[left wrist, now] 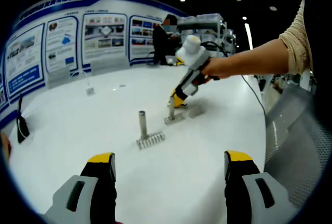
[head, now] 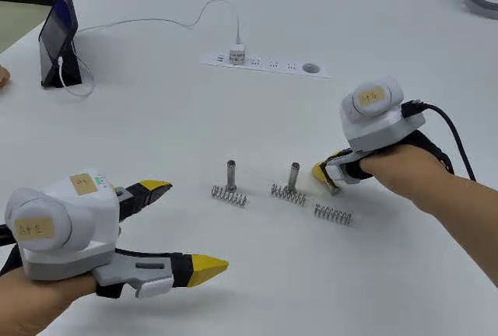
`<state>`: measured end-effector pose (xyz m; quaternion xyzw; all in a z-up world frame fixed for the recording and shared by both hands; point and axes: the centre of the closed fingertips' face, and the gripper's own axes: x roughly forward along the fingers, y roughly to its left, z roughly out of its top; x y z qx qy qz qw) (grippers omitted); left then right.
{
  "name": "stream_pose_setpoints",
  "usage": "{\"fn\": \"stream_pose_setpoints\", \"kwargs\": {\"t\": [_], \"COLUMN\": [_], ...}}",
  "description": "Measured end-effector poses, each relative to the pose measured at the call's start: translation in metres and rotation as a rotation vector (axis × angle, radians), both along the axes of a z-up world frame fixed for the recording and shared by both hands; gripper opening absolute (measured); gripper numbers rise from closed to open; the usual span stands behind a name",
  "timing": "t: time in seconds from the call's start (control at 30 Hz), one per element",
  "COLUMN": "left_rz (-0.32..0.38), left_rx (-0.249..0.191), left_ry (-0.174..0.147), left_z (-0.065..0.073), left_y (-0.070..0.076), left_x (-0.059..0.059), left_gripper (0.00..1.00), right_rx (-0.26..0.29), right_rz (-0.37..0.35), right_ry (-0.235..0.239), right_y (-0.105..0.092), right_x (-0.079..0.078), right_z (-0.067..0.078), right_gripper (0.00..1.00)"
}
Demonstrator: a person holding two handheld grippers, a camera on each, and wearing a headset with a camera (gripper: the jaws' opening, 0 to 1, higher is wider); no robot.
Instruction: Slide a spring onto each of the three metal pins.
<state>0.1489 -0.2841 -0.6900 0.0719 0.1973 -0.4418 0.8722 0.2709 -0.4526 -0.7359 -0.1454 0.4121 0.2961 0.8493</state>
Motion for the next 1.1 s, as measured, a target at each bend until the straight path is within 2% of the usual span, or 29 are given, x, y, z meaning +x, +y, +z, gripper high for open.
{"fn": "stream_pose_setpoints", "kwargs": {"t": [0.17,0.4,0.7,0.87,1.1], "left_rz": [0.002,0.004,0.006,0.005,0.008], "left_rx": [0.001,0.002,0.001,0.004,0.007], "left_ry": [0.000,0.000,0.003,0.006,0.007], "left_z": [0.0005,0.0010,0.0011,-0.0005,-0.0015], "left_y": [0.0007,0.0009,0.0008,0.0019,0.0036], "left_x": [0.0001,-0.0004,-0.0004,-0.0010,-0.0008], "left_gripper": [0.87,0.87,0.87,0.86,0.86], "right_rx": [-0.029,-0.061,-0.158,-0.217,-0.264], "right_rz": [0.017,0.022,0.054,0.086,0.098], "right_ry": [0.009,0.051,0.146,0.182,0.221], "right_y": [0.0015,0.0032,0.0047,0.0060,0.0015], "right_x": [0.0002,-0.0004,0.0005,-0.0010,0.0039], "right_z": [0.0001,-0.0016,-0.0036,-0.0043,-0.0062], "right_gripper": [0.11,0.10,0.10,0.10,0.10]}}
